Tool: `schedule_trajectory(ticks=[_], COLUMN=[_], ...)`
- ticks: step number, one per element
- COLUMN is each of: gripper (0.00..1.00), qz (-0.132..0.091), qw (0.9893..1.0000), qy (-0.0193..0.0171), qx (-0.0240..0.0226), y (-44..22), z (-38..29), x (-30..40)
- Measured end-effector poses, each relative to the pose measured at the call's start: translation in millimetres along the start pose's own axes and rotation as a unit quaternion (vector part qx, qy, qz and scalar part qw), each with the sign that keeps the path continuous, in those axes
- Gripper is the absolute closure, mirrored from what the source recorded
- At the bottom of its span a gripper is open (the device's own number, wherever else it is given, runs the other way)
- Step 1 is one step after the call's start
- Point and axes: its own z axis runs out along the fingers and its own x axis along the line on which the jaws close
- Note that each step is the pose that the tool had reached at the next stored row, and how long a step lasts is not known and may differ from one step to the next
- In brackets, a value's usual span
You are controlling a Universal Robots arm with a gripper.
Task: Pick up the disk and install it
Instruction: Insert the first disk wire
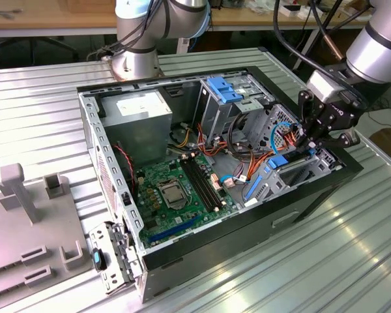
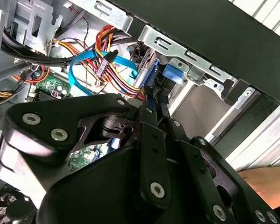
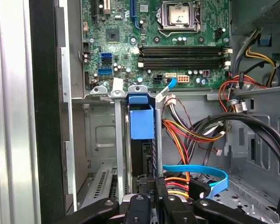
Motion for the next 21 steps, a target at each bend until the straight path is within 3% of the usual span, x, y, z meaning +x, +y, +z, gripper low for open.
schedule_trajectory(ticks=[21], gripper=[0.83], qz=[-0.007], qw=[1.0], qy=[-0.0003], qx=[-0.0005], y=[-0.1], z=[-0.1], x=[1.0])
